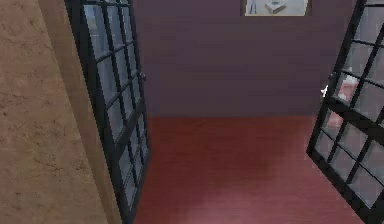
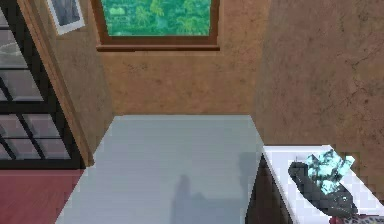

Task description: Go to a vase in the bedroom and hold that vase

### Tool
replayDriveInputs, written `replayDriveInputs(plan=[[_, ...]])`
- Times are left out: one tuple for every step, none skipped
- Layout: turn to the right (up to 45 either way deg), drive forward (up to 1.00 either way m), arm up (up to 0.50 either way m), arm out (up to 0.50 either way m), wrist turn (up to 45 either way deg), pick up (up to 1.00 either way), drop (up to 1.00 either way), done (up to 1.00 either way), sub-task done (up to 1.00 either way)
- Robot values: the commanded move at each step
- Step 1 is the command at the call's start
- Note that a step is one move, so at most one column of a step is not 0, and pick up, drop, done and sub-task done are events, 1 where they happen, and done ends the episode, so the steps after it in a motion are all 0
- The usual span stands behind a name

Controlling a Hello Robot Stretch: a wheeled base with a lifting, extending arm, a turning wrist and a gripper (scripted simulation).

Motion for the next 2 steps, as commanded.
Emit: replayDriveInputs(plan=[[0.0,0.05,0.00,0.00,0.0,0.00,0.00,0.00,0.00],[-45.0,0.00,0.00,0.00,0.0,0.00,0.00,0.00,0.00]])
